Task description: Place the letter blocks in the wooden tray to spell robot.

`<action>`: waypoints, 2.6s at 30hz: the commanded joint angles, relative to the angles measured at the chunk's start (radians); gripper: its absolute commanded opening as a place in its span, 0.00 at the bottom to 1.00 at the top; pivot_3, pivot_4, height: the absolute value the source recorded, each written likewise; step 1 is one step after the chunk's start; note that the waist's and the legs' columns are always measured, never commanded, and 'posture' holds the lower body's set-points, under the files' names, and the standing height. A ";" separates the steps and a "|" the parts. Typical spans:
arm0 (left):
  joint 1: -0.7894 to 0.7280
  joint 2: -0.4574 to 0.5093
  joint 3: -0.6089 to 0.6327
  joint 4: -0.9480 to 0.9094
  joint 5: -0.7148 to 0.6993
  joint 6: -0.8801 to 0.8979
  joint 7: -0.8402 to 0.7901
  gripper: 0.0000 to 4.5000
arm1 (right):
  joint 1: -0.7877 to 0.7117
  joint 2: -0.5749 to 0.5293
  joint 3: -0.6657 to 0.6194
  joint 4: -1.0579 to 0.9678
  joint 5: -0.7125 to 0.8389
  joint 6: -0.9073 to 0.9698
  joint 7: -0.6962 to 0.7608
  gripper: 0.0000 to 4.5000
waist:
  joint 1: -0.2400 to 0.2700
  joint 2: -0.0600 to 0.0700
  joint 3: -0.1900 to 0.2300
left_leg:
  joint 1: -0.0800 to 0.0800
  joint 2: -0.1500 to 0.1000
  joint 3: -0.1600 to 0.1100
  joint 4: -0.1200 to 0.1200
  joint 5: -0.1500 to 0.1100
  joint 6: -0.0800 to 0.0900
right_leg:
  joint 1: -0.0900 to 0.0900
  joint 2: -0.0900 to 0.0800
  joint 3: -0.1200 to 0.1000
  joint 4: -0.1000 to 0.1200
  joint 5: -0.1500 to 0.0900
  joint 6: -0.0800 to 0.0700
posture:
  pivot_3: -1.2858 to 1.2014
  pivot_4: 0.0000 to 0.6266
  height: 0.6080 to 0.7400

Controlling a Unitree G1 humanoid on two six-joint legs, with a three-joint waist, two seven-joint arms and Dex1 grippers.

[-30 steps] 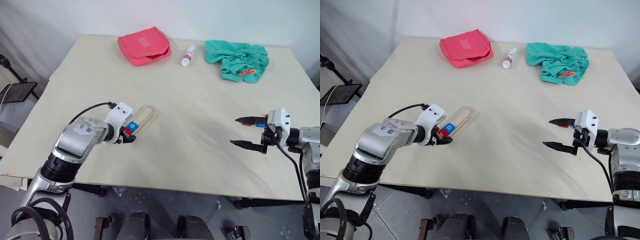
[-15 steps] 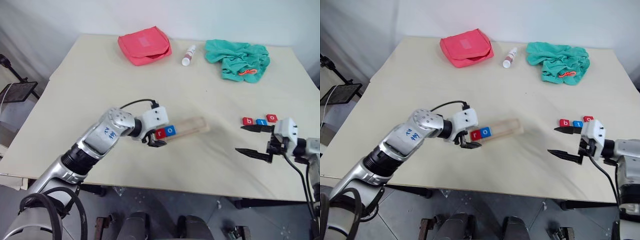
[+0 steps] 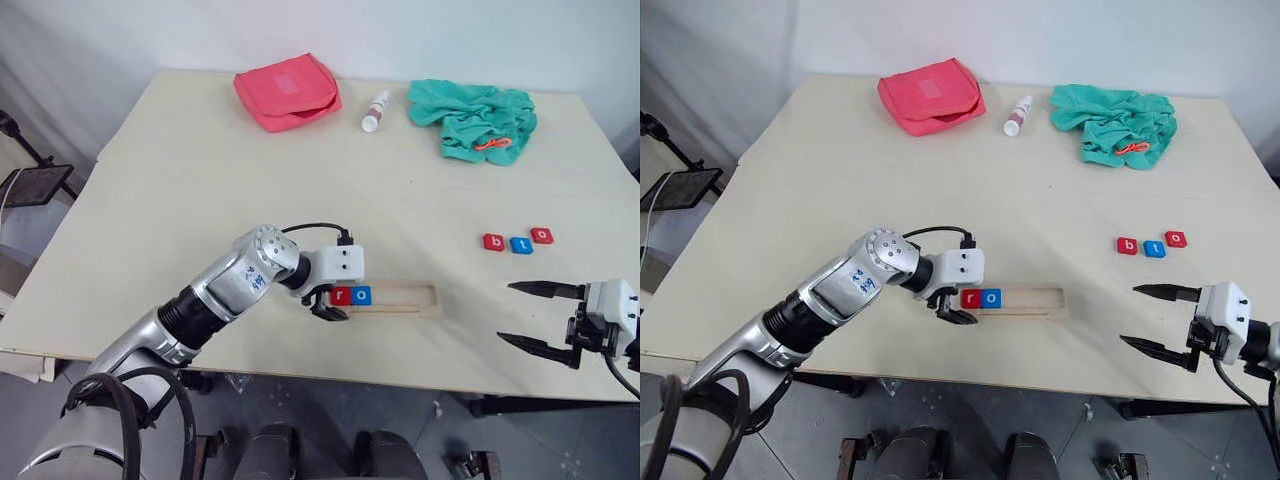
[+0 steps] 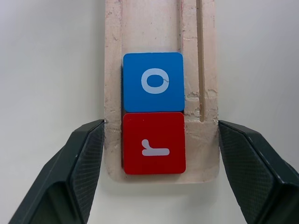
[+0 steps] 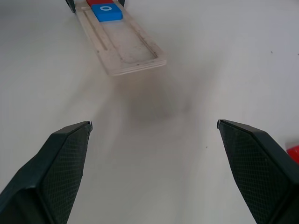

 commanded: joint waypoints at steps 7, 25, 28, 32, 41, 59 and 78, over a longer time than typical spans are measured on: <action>-0.037 -0.056 0.008 0.058 0.068 -0.056 -0.021 0.75 | 0.094 0.000 -0.074 -0.114 0.040 0.027 -0.068 1.00 | 0.002 0.000 0.000 | 0.000 0.000 0.000 0.000 0.000 0.000 | 0.000 0.000 0.000 0.000 0.000 0.000 | 0.52 0.24 1.00; 0.006 -0.072 0.230 -0.017 -0.030 0.030 -0.035 0.99 | 0.059 -0.009 -0.067 -0.149 0.041 0.086 -0.131 1.00 | 0.000 0.000 0.000 | 0.000 0.000 0.000 0.000 0.000 0.000 | 0.000 0.000 0.000 0.001 0.000 0.000 | 0.52 0.24 1.00; 0.031 -0.071 0.301 -0.023 -0.069 0.046 -0.014 0.99 | 0.057 -0.015 -0.066 -0.153 0.033 0.109 -0.150 1.00 | 0.000 0.000 0.000 | 0.000 0.000 -0.001 0.001 0.000 0.000 | 0.000 -0.001 0.000 0.001 0.000 0.000 | 0.52 0.24 1.00; 0.071 -0.052 0.371 -0.012 -0.107 -0.015 -0.010 0.99 | 0.046 -0.022 -0.070 -0.153 0.030 0.142 -0.180 1.00 | 0.000 0.000 0.000 | 0.000 0.000 -0.001 0.001 0.000 0.000 | 0.000 -0.001 0.000 0.001 0.000 0.000 | 0.52 0.24 1.00; 0.255 -0.016 0.646 0.167 -0.278 -0.516 -0.141 0.99 | 0.011 0.082 -0.088 -0.266 -0.029 0.271 -0.538 1.00 | -0.003 0.000 0.000 | 0.001 0.000 -0.001 0.001 0.000 0.000 | 0.000 -0.001 -0.001 0.003 0.000 0.000 | 0.52 0.24 1.00; 0.376 -0.081 0.725 0.479 -0.425 -1.019 -0.469 0.99 | 0.103 0.299 -0.109 -0.670 -0.011 0.795 -1.065 1.00 | -0.004 0.001 -0.001 | 0.002 -0.002 -0.001 0.000 0.000 0.001 | -0.001 -0.002 -0.001 0.006 0.000 0.000 | 0.52 0.24 1.00; 0.390 -0.101 0.708 0.494 -0.421 -1.046 -0.492 0.99 | 0.095 0.333 -0.092 -0.661 -0.023 0.779 -1.074 1.00 | -0.005 0.001 -0.001 | 0.002 -0.002 -0.001 0.000 0.000 0.001 | -0.001 -0.002 0.000 0.007 0.000 0.000 | 0.52 0.24 1.00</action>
